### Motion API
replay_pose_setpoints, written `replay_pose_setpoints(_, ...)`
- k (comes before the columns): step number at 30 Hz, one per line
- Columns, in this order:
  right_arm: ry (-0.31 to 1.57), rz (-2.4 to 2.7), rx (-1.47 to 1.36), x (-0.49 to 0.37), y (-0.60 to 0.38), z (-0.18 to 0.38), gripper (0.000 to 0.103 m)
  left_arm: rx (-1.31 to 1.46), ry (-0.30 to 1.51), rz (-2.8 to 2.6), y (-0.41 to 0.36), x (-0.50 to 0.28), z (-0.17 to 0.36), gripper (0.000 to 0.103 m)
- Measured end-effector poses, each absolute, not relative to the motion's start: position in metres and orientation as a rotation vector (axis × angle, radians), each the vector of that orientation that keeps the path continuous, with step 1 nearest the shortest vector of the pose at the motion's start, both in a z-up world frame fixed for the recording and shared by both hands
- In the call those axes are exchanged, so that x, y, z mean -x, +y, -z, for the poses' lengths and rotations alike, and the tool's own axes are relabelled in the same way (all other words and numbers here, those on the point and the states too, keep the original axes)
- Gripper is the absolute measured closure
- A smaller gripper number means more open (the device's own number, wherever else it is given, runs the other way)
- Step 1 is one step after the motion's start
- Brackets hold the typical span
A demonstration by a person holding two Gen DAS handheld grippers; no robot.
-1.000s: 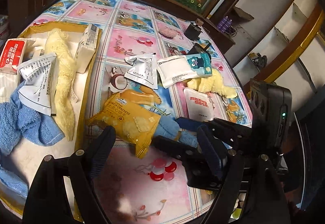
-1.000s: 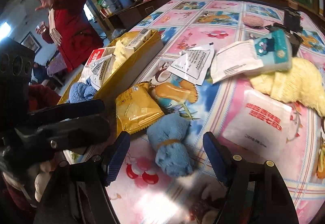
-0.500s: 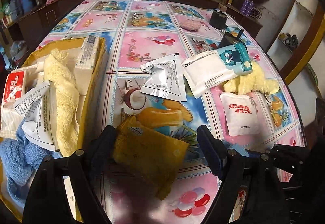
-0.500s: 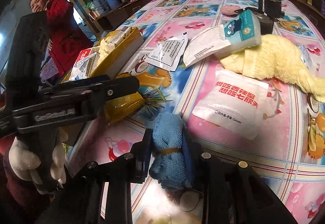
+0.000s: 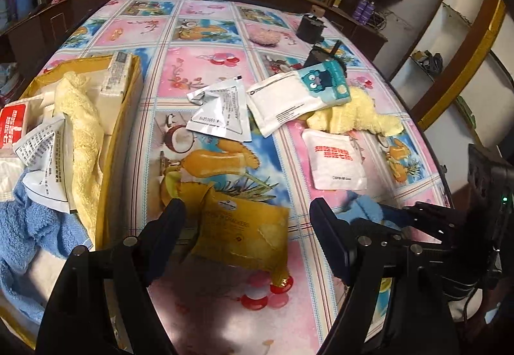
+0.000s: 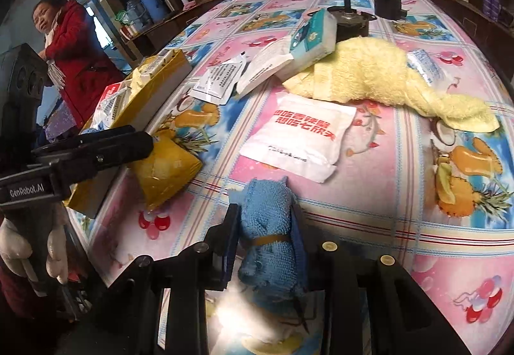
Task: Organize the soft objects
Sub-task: 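Grasp the yellow crackers bag with the left tool while the right tool grasps the small blue towel, then carry the crackers bag and blue towel into the white box and release both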
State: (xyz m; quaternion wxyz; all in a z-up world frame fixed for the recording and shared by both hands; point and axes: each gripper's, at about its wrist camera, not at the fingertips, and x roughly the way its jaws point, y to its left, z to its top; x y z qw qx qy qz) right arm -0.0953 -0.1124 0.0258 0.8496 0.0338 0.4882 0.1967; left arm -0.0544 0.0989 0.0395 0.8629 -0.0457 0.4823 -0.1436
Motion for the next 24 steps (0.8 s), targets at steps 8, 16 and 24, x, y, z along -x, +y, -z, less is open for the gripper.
replay_pose_setpoints(8, 1.024, -0.422, -0.069, 0.094, -0.105, -0.025, 0.036, -0.046, 1.038, 0.295, 0.06, 0.053, -0.01, 0.025)
replay_pose_setpoints(16, 1.02, -0.405, -0.064, 0.091, -0.105, -0.024, 0.056, 0.06, 1.021, 0.359, 0.075, 0.062, -0.018, 0.044)
replay_pose_setpoints(24, 1.01, -0.423, -0.108, 0.096, -0.112, -0.034, 0.075, 0.17, 0.896, 0.352, 0.116, 0.094, -0.075, 0.044)
